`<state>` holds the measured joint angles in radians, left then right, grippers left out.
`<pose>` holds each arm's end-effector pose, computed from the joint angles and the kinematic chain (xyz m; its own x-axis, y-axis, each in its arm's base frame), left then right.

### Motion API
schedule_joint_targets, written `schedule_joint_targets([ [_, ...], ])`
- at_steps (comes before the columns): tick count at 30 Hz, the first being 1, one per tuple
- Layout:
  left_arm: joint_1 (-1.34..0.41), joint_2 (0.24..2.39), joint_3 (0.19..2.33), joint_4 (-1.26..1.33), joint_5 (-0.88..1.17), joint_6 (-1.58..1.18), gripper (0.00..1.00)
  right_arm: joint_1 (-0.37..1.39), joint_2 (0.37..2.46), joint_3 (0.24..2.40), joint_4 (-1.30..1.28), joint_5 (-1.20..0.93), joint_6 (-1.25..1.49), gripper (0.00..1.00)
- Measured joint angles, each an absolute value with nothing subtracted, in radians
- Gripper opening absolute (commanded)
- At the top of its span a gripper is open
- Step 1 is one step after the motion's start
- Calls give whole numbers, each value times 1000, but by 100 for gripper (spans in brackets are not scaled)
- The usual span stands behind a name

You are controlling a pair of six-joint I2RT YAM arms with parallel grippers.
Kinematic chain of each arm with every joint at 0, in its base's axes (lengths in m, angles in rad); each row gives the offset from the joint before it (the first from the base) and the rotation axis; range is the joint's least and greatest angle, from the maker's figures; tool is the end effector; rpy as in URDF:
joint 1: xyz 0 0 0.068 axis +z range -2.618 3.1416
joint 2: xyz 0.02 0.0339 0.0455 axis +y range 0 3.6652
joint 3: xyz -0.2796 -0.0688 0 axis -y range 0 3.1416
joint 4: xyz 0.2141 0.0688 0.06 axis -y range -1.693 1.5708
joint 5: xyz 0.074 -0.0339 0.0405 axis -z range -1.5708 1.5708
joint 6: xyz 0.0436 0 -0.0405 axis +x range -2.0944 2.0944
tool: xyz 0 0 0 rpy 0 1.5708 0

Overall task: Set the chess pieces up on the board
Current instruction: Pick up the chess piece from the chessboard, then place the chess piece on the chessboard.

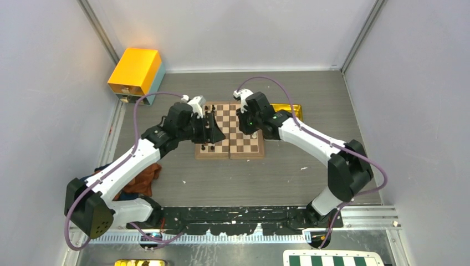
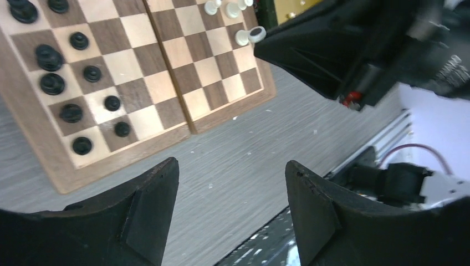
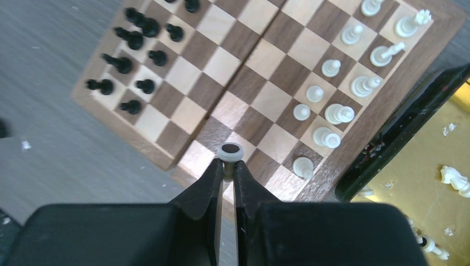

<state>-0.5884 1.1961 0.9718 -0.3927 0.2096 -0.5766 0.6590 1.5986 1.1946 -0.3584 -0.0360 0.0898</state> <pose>0.1904 -0.1379 0.3171 -0.7764 -0.1230 -0.6181 0.3111 0.7782 -0.5456 0.2625 0.2053 0.2828 -0.6006 -0.3518 -0.7180 -0.5810 0.8090 0.0896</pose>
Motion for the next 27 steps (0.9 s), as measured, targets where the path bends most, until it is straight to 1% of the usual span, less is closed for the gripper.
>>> schedule_joint_targets([
  [7, -542, 1245, 968, -318, 285, -793, 71, 659, 1497, 1171, -359, -143, 110, 1],
  [15, -482, 1305, 968, -234, 336, -986, 72, 659, 1466, 1139, -362, -225, 143, 1],
  [19, -470, 1339, 960, -179, 371, -1066, 70, 661, 1457, 1137, -363, -247, 155, 1],
  [27, -464, 1408, 937, -87, 453, -1177, 61, 665, 1451, 1137, -358, -272, 163, 1],
])
